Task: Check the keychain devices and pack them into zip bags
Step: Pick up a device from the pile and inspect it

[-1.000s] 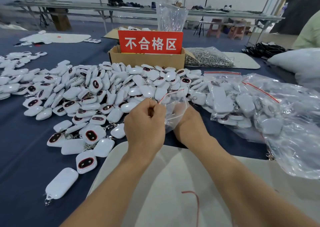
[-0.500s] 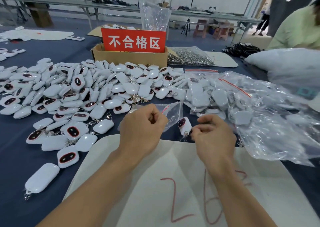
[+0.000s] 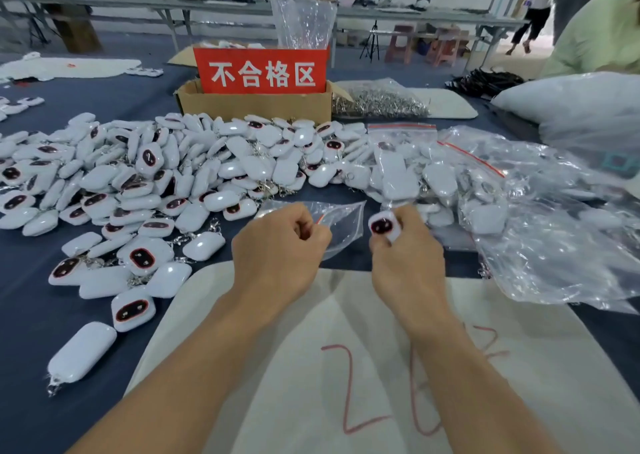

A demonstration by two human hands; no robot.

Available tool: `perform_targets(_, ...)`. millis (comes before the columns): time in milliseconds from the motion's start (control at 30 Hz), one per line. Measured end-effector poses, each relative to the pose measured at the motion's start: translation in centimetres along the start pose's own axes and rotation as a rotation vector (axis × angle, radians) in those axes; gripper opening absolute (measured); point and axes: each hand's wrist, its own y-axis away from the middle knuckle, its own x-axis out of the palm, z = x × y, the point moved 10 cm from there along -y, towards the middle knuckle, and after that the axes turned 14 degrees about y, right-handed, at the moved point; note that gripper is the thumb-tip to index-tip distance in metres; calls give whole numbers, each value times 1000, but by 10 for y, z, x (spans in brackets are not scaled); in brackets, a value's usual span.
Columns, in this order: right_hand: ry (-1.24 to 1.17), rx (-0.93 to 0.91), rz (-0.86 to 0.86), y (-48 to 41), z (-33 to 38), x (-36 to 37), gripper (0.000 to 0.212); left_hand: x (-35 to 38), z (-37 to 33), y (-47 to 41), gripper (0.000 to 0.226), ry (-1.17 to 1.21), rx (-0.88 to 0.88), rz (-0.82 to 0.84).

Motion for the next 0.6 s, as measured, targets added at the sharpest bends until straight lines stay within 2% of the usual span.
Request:
perform_targets(67, -291, 55, 8, 0, -4, -3, 13, 3, -2, 0, 25, 35, 17, 18)
perform_targets(133, -612, 130, 89, 4, -5, 4, 16, 8, -6, 3, 22, 130, 41, 66)
perform_targets(233, -847, 171, 246, 11, 2, 17, 16, 16, -20, 9, 25, 239, 126, 198)
perform_targets(300, -897, 184, 307, 13, 5, 21, 16, 19, -24, 11, 31, 342, 150, 260)
perform_targets(433, -839, 123, 362, 15, 13, 23, 12, 21, -20, 9, 25, 546, 24, 277)
perform_targets(600, -734, 78, 298, 14, 15, 14, 23, 25, -25, 10, 20, 633, 13, 313)
